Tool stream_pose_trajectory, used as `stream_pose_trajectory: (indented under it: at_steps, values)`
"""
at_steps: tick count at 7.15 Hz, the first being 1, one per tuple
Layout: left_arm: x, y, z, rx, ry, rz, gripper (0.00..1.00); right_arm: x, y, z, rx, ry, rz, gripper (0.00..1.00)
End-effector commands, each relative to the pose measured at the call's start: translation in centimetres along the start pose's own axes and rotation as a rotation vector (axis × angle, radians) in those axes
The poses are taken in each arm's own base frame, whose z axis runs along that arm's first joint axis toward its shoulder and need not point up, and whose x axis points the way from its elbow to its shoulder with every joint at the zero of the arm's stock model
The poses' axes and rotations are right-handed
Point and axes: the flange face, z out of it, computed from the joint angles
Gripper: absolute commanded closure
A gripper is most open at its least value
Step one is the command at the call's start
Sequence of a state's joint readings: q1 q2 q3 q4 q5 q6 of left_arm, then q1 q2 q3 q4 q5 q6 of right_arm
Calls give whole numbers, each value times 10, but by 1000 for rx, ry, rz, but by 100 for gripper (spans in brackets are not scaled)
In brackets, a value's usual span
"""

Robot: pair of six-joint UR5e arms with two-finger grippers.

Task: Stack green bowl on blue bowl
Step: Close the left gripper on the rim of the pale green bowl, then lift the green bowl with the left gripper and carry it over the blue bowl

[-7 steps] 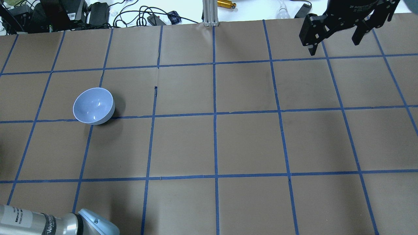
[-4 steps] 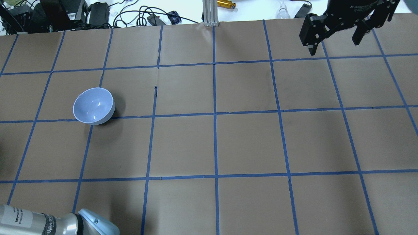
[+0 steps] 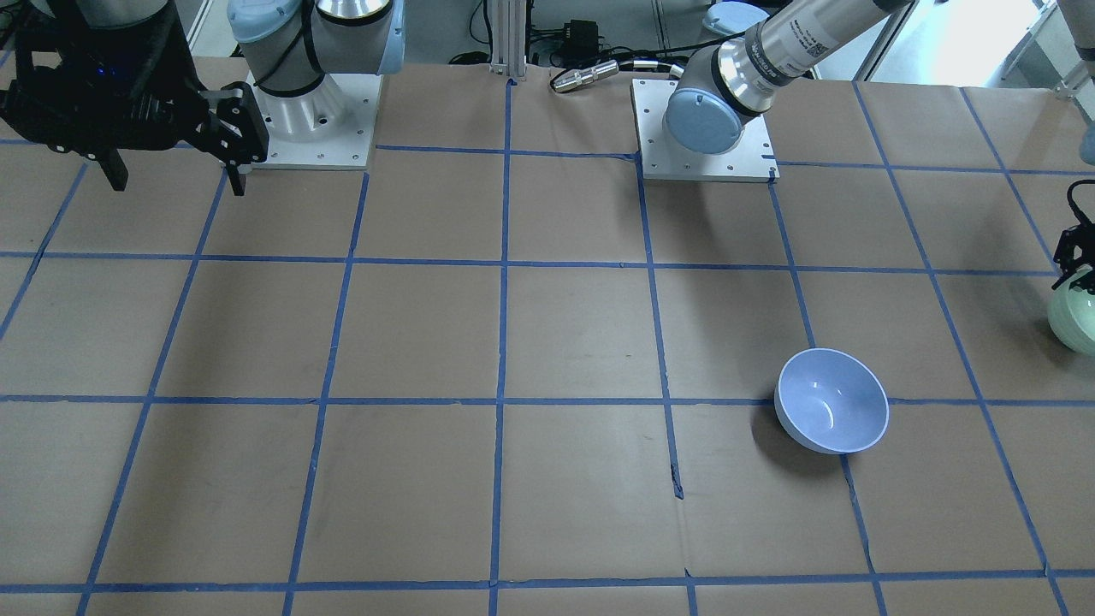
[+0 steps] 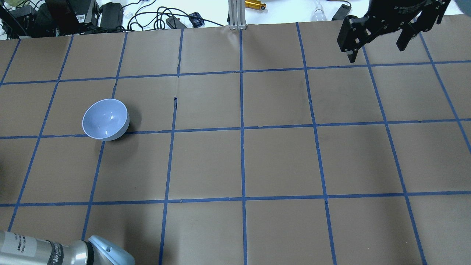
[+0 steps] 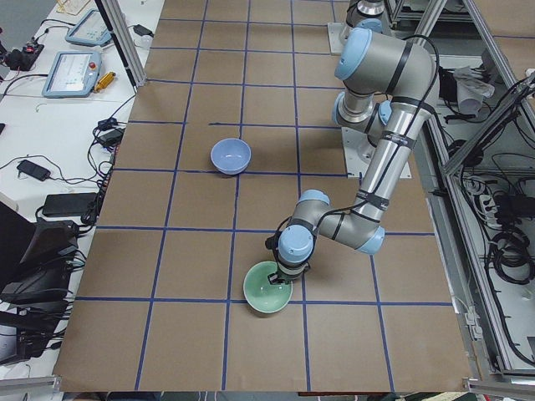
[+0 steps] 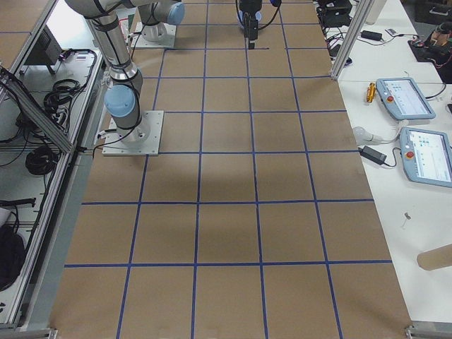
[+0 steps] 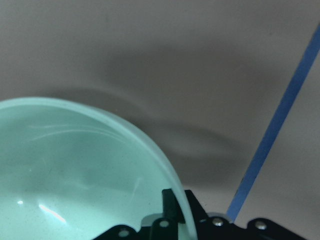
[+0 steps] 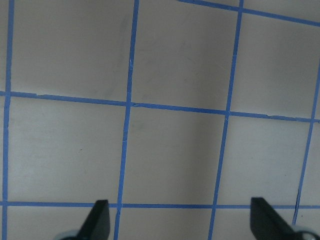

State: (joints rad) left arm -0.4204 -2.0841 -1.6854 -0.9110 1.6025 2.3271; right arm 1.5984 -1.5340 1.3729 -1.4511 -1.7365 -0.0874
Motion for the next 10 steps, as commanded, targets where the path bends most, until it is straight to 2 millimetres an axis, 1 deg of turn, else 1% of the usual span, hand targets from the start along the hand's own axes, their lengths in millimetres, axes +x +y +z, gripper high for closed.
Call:
stream_pose_trajectory:
  at_steps: [1,2,3,4,5,6,7,8,9,10]
  values:
    - [-1,-2,-11,-14,-10,-17,100,0,0,0,0,0,0,0]
    - [-2,-6,-22,-24,-24,-33,100,0,0,0,0,0,0,0]
    - [-1,-17,-33,-3,-1,-26,100,0,0,0,0,0,0,0]
    - [-4,-32,-45,-7,2,-7,100,0,0,0,0,0,0,0]
    - [-12,-55,-64,-14,-6,25,100,0,0,0,0,0,0,0]
    - [-22,-87,-87,-17,-31,26,100,0,0,0,0,0,0,0]
    - [-36,-137,-112,-16,-70,76,100,0,0,0,0,0,0,0]
    - [-42,-177,-131,-19,-93,129,100,0,0,0,0,0,0,0]
    - [-45,-218,-150,-21,-121,122,100,0,0,0,0,0,0,0]
    - [-44,-274,-166,16,-124,120,100,0,0,0,0,0,0,0]
